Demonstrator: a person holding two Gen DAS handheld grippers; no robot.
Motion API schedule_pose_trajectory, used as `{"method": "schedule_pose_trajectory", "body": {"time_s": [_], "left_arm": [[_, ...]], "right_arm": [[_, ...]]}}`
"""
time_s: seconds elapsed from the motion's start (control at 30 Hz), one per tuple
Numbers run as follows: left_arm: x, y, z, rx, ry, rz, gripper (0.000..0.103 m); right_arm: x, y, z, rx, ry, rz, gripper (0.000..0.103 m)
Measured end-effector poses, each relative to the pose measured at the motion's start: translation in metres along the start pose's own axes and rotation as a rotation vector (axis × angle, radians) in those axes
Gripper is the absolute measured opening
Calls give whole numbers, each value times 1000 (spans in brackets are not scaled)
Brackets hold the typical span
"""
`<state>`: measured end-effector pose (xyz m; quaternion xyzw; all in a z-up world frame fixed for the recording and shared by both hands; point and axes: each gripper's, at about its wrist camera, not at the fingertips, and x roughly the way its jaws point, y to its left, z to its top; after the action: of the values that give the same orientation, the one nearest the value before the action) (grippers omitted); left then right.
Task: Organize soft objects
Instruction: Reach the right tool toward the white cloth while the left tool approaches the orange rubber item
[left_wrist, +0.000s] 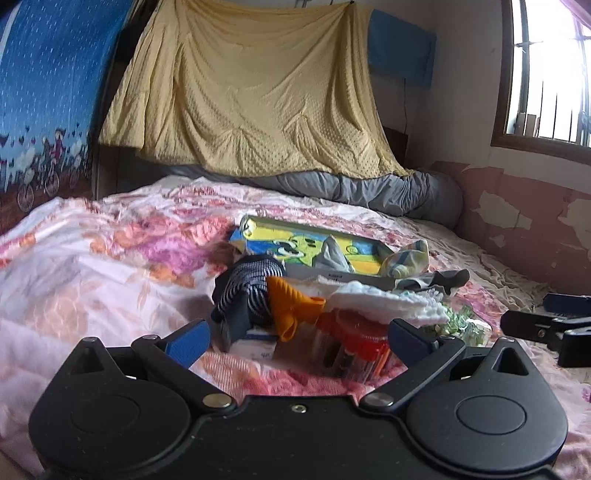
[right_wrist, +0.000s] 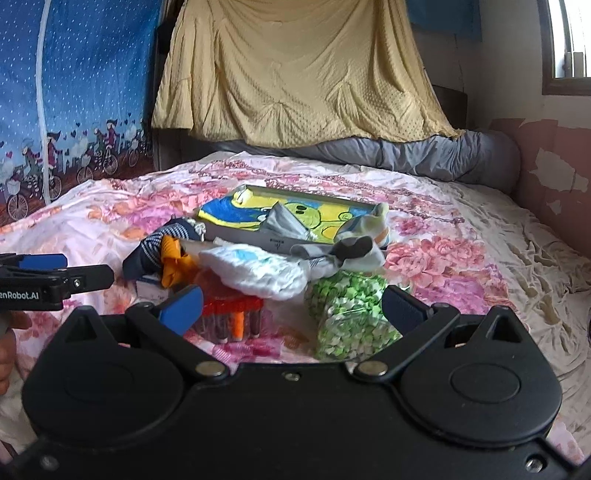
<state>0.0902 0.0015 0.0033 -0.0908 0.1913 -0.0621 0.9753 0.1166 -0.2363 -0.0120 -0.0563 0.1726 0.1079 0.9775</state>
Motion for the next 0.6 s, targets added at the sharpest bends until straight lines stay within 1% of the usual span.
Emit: {"method": "schedule_pose_trajectory", "body": {"time_s": [0.27,0.6], "left_arm": [[2,4,-6,16,29,1,102],[6,10,-12,14,67,-3,102]], "right_arm": [[8,12,-7,-49,33,10,103],[10,18,-9,-79,40,28,103]]}}
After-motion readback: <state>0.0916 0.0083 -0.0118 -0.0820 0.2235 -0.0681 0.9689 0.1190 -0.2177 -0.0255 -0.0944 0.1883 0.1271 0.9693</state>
